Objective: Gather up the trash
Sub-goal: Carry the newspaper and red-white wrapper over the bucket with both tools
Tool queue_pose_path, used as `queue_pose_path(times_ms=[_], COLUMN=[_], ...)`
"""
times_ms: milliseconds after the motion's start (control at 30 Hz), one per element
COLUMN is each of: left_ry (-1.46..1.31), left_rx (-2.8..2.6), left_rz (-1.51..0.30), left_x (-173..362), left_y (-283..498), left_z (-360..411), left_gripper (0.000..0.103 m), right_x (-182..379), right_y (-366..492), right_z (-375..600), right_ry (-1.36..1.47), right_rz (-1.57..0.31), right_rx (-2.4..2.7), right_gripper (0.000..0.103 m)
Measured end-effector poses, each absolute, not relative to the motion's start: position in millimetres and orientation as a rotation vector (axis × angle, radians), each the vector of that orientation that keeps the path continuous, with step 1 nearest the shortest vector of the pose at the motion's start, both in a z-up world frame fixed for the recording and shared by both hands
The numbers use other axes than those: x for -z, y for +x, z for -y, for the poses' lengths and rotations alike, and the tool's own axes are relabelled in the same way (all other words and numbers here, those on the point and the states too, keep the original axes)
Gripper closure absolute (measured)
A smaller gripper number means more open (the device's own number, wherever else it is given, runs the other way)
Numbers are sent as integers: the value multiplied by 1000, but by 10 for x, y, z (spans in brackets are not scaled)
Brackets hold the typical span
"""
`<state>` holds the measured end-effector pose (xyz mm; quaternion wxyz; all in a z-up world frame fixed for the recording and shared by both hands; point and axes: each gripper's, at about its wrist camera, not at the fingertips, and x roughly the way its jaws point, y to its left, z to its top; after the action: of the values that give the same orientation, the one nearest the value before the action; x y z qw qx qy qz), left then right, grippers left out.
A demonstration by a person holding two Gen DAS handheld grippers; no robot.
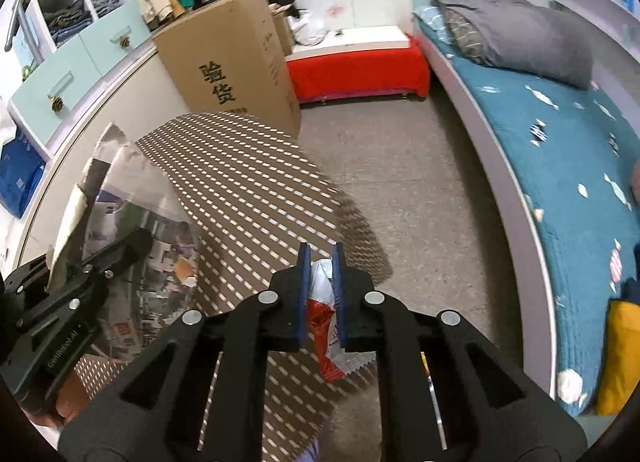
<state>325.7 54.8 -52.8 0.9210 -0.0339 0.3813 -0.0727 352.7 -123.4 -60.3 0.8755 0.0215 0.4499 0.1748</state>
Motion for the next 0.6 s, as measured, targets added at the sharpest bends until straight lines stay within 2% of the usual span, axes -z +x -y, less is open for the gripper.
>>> queue_pose_path(times_ms=[400,600], left_ry=[29,76], left_rx=[350,443], left_rz=[-809,-875], left_x=[649,953], left_y=[3014,2917], left_z=[777,1429], left_gripper=[98,98], right_x=[665,904], right_y=[2904,2643], right_z=[2380,2913], right_ry=[115,165], right_rz=[-925,-964], right_rx=[-190,-103], right_gripper=[92,92])
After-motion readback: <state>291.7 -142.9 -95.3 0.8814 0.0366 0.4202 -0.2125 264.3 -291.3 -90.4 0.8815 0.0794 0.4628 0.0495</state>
